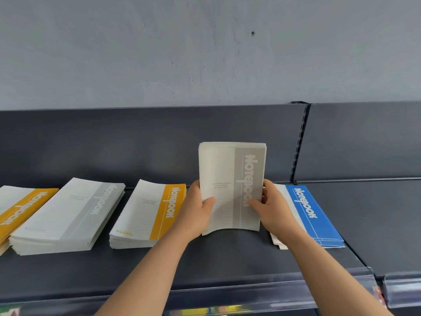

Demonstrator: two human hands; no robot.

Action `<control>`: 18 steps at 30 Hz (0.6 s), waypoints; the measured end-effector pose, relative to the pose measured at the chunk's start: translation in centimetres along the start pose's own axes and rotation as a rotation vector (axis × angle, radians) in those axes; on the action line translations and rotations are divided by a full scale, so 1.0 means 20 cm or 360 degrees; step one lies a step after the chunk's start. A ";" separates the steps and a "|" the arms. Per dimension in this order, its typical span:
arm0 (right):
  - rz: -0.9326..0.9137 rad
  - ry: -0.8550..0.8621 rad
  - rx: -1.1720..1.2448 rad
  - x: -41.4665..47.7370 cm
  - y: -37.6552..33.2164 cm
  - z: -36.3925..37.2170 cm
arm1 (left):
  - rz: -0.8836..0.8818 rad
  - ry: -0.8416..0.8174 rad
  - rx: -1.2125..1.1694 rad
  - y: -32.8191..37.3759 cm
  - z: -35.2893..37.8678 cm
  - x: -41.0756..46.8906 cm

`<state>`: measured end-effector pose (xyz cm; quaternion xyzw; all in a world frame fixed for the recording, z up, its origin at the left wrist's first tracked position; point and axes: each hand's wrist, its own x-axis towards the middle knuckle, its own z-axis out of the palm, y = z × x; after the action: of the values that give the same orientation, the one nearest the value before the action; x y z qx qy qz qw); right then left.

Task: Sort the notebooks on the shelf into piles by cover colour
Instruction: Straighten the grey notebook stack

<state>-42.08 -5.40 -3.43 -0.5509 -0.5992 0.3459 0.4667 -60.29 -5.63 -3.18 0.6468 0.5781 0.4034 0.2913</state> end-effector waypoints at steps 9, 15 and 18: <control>0.0283 -0.0121 -0.0396 0.09 0.02 -0.01 | -0.0353 -0.0008 0.0203 -0.03 0.00 0.06; 0.0279 -0.0160 -0.0692 0.14 0.09 0.04 | -0.0429 -0.0039 0.0465 -0.07 0.04 0.11; 0.0290 -0.0145 -0.0775 0.15 0.11 0.06 | -0.0442 -0.0020 0.0551 -0.07 0.05 0.12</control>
<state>-42.32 -2.06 -5.43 -0.6825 -0.6331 0.2564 0.2599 -60.21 -2.91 -4.42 0.6038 0.7204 0.2500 0.2321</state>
